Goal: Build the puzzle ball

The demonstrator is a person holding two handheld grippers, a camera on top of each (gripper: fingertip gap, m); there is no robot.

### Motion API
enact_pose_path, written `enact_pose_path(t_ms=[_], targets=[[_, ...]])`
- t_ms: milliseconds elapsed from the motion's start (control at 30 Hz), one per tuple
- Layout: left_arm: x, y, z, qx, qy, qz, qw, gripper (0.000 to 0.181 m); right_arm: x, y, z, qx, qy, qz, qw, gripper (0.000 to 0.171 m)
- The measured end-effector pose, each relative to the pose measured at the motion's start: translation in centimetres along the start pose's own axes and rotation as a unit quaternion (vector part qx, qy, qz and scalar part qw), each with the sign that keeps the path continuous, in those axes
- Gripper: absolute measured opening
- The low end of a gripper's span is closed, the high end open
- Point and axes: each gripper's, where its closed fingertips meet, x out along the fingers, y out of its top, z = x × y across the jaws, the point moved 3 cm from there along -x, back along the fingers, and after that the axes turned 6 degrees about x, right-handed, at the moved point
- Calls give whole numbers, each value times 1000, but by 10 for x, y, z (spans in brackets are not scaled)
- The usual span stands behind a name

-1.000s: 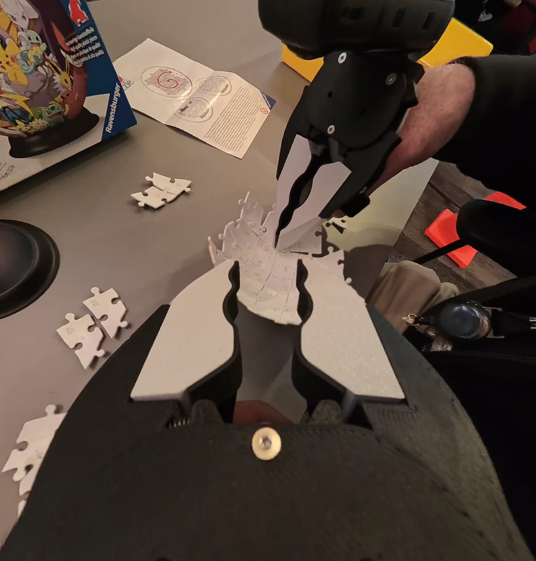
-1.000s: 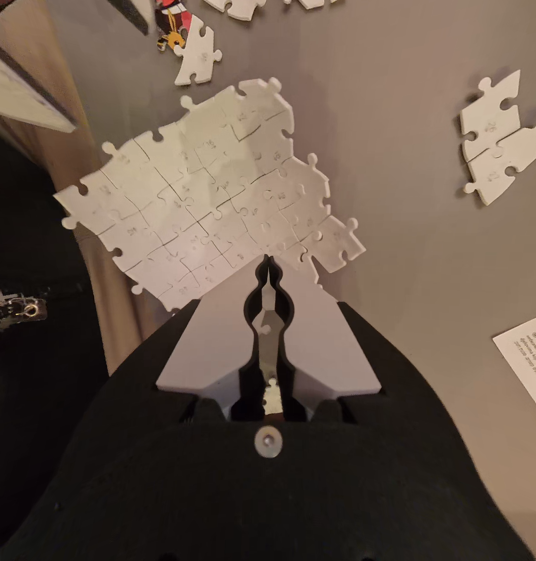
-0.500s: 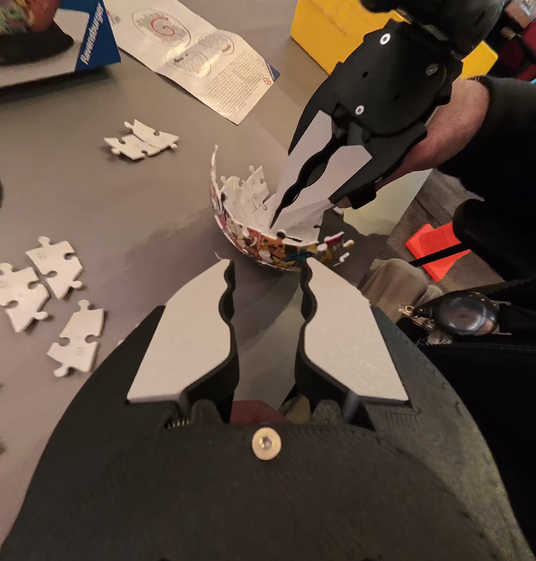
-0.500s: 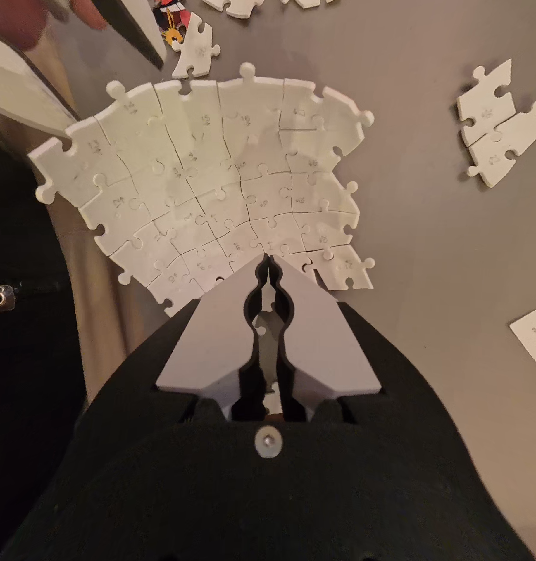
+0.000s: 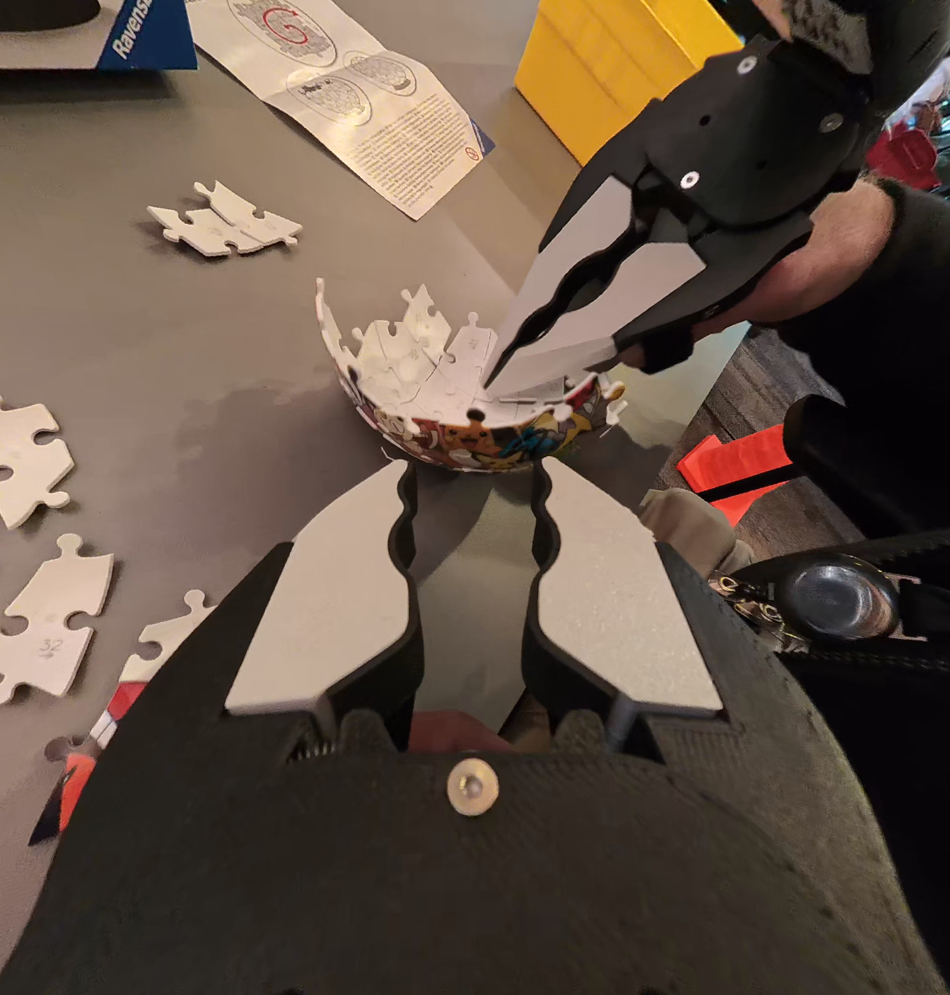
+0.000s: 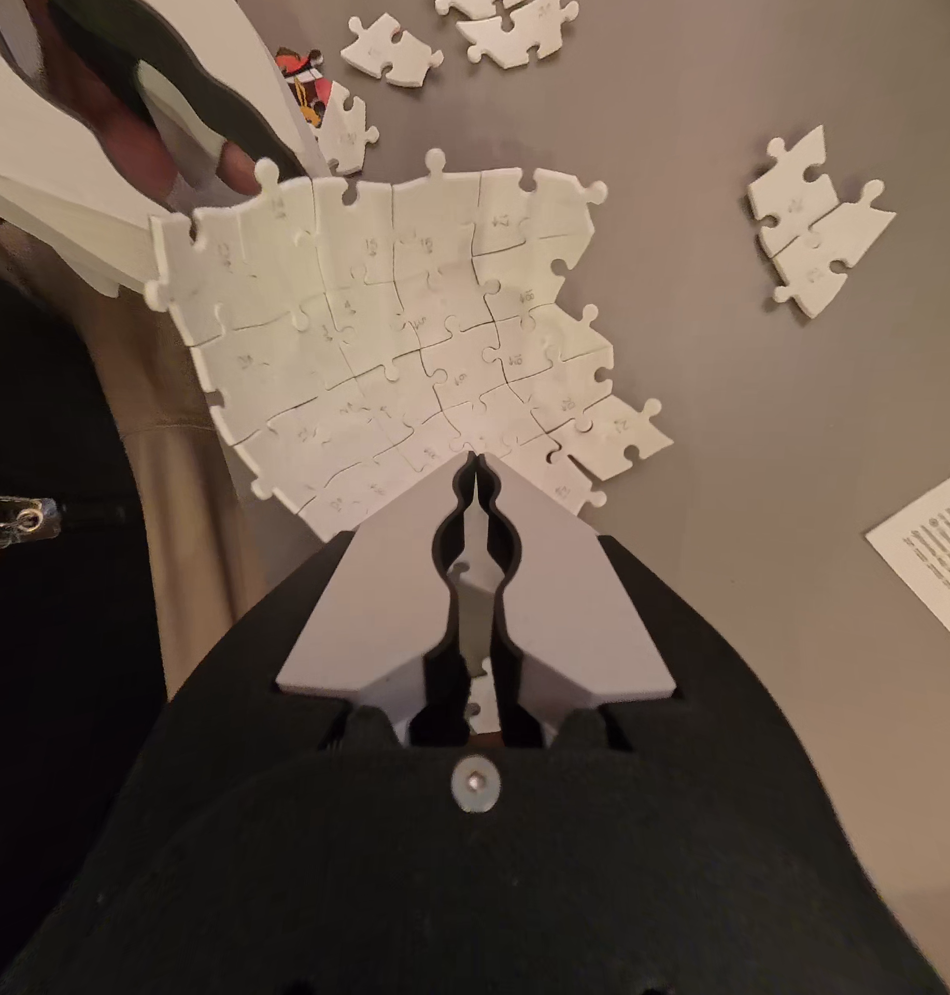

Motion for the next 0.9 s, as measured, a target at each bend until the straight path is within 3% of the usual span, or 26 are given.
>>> enact_pose_path(t_ms=[367, 900], targets=[[8, -1, 4, 5, -8, -3, 1000, 39, -4, -23, 1, 17, 9, -35, 999, 0], [19, -2, 12, 47, -30, -25, 998, 39, 1, -22, -5, 13, -3, -25, 1000, 0]])
